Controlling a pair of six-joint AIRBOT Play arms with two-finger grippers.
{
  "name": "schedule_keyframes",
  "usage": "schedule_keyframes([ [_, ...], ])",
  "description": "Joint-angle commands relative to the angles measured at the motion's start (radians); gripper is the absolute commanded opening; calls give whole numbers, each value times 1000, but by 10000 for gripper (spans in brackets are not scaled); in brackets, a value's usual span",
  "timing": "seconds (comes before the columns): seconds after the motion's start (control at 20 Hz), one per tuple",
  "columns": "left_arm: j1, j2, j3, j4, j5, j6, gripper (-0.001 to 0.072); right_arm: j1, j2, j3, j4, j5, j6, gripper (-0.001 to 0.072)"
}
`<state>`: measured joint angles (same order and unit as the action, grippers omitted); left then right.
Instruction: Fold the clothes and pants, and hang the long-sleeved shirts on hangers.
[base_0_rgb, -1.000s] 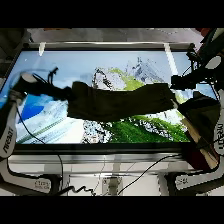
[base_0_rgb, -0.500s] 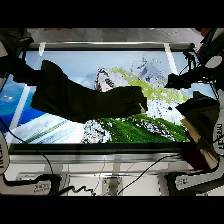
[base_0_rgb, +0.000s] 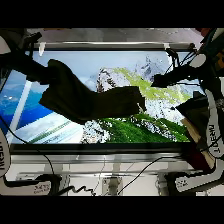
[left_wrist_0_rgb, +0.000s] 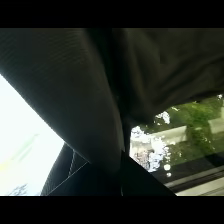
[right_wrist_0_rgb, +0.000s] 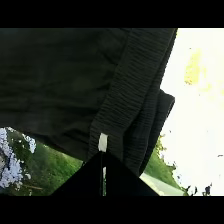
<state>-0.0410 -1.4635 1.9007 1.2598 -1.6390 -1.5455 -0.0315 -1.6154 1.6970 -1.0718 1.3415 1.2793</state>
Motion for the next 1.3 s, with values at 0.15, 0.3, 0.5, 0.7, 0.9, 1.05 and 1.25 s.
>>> schedule_keyframes([
  [0.15,74,-35,0,365,-30,-31,21,42,-8,-1,-27,-29,-4,28],
  [0.3,117,-55,0,266,-47,-55,22,138,-50,-1,-25,-116,97,28],
  [0.5,117,-55,0,240,-11,-43,24,401,-175,-1,-24,-442,292,27],
  [0.7,118,-55,0,90,2,1,23,692,-322,5,-24,-737,455,27],
  [0.9,118,-55,0,-184,61,46,23,821,-440,109,-24,-825,558,27],
  [1.05,117,-56,0,-334,114,46,24,829,-513,206,37,-827,603,28],
  [1.25,112,-73,0,-381,169,44,24,767,-512,256,-18,-740,531,28],
])
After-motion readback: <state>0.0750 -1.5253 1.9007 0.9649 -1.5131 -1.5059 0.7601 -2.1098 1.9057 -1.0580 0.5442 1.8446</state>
